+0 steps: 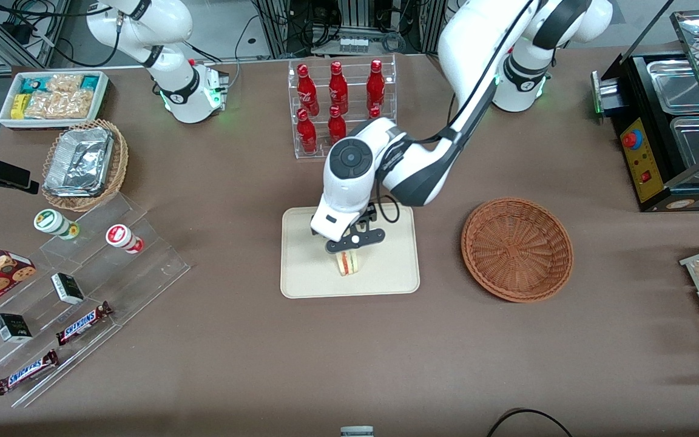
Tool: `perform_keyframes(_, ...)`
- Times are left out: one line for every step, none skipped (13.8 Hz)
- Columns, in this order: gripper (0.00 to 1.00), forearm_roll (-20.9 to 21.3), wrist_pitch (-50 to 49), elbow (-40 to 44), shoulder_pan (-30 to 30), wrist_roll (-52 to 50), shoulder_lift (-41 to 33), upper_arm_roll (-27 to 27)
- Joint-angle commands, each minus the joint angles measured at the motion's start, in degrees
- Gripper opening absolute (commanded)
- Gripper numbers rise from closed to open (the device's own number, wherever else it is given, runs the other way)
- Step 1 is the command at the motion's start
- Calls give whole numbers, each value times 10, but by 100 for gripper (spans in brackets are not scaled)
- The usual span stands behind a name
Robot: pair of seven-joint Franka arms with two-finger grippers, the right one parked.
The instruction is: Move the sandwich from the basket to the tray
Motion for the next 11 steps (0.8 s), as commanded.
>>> perform_keyframes(100,3,-44,-8,7,7,-36,3)
perform_keyframes(100,4,-57,-8,7,14,-45,5)
perform_keyframes(100,4,-68,-9,14,29,-54,13)
perform_keyframes(100,4,-80,-10,18,38,-61,17)
perform_keyframes(100,3,-97,-10,26,41,-67,20)
perform_keyframes(100,3,-117,-11,42,44,-74,21)
perform_keyframes(100,3,-137,-15,57,53,-83,21)
perform_keyframes(100,3,-168,-18,73,89,-90,21)
perform_keyframes(100,3,-191,-20,95,131,-100,21)
perform_keyframes(100,3,-205,-27,121,171,-110,21)
perform_keyframes(100,3,-209,-42,142,204,-125,21)
